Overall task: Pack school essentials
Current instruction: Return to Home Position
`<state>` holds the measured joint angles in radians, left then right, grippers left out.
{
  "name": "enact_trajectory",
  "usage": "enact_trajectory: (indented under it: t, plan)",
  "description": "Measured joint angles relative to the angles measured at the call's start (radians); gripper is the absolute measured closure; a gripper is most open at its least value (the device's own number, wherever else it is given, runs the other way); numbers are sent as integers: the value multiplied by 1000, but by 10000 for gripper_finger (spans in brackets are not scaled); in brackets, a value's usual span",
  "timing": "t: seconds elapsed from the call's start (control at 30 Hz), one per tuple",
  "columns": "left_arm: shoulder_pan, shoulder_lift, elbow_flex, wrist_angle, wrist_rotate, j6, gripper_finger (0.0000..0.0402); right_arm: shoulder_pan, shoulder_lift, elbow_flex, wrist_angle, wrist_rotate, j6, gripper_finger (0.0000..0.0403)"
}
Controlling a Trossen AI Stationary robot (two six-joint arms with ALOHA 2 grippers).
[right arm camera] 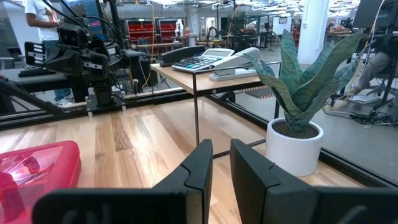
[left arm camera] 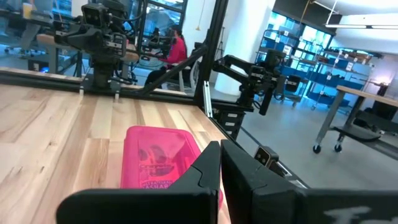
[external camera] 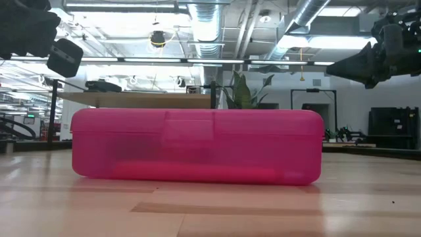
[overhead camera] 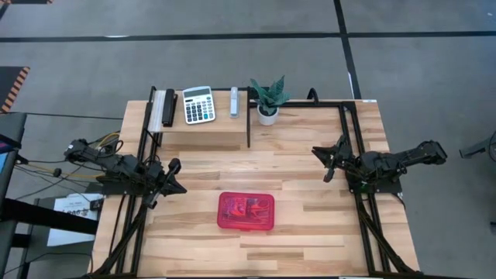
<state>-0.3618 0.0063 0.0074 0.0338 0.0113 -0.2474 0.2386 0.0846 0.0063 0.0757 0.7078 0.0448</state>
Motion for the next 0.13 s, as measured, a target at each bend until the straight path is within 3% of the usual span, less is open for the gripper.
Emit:
enact_trajectory:
  t: [0.13]
  plan:
    - [0, 0, 0, 0, 0, 0, 401, 0, 0, 0, 0, 0, 0, 329]
